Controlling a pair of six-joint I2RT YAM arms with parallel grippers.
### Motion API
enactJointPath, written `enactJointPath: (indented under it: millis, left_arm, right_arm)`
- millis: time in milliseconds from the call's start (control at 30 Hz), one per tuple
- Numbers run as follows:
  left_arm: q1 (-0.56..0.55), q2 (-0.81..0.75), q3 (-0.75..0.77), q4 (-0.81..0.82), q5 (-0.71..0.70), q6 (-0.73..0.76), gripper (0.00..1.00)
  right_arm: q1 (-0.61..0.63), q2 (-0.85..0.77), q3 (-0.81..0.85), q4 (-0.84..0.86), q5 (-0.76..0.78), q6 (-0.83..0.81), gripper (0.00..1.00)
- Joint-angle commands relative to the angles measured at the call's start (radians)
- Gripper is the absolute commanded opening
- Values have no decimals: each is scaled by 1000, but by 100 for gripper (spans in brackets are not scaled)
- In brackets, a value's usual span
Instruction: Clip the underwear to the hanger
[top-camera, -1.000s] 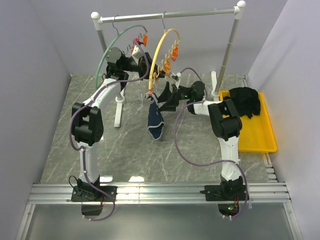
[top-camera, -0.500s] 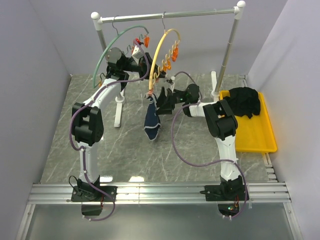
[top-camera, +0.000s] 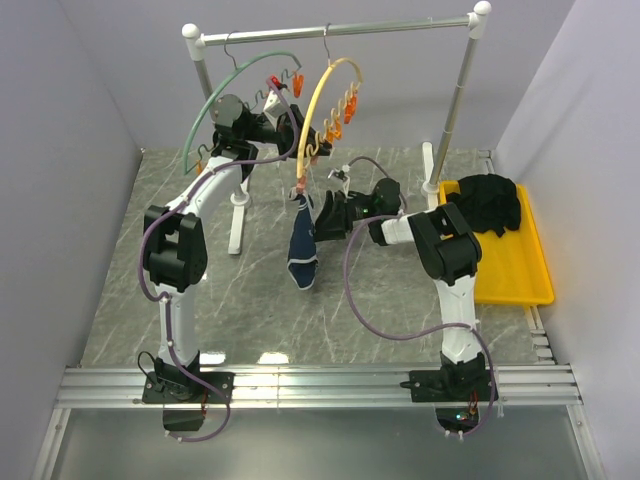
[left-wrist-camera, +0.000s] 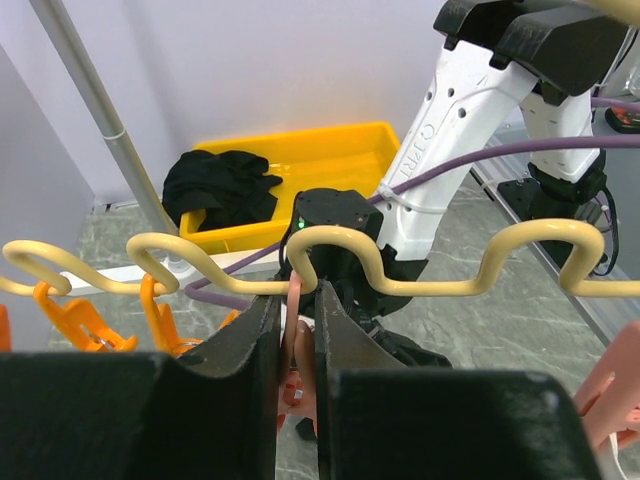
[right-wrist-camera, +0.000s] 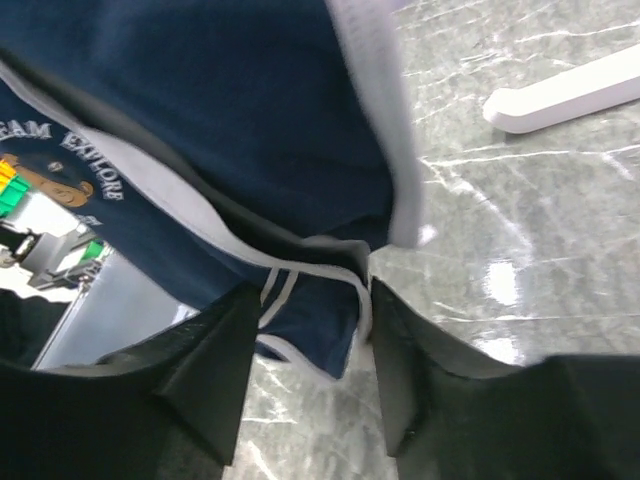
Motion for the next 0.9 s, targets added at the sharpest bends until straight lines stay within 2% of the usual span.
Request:
enactJointPath:
  millis: [0, 33, 100, 133, 167, 200, 400, 600, 700, 767, 867]
  left_arm:
    - [0, -5, 56, 48, 110, -2, 0]
    - [2, -5, 56, 48, 108, -3, 0]
    - [4, -6, 53, 47, 105, -2, 0]
    - [5, -6, 52, 45, 104, 0, 0]
    - [5, -8, 48, 45, 102, 0, 0]
    - [7, -8, 50, 42, 95, 0, 0]
    - [16, 3, 59, 10, 33, -11, 0]
    - [20, -8, 45, -93, -86, 23, 0]
    - [20, -29, 30, -209, -184, 101, 0]
    - [17, -40, 35, -350, -287, 213, 0]
    - [13, -55, 29, -439, -379, 291, 0]
  right_arm:
    - [5, -80, -27, 448, -142, 5, 51]
    - [5, -92, -40, 448, -142, 3, 48]
    - [1, -106, -53, 448, -143, 3, 34]
    - [-3, -112, -60, 450, -142, 6, 25]
    - [-12, -120, -66, 448, -142, 9, 4]
    - [-17, -130, -75, 447, -140, 10, 0]
    - [-60, -225, -153, 447, -140, 43, 0]
    - [-101, -262, -139, 447, -139, 230, 0]
    - [-111, -281, -139, 448, -127, 315, 0]
    - [-118, -288, -141, 448, -124, 371, 0]
    - [-137, -299, -156, 450, -127, 424, 0]
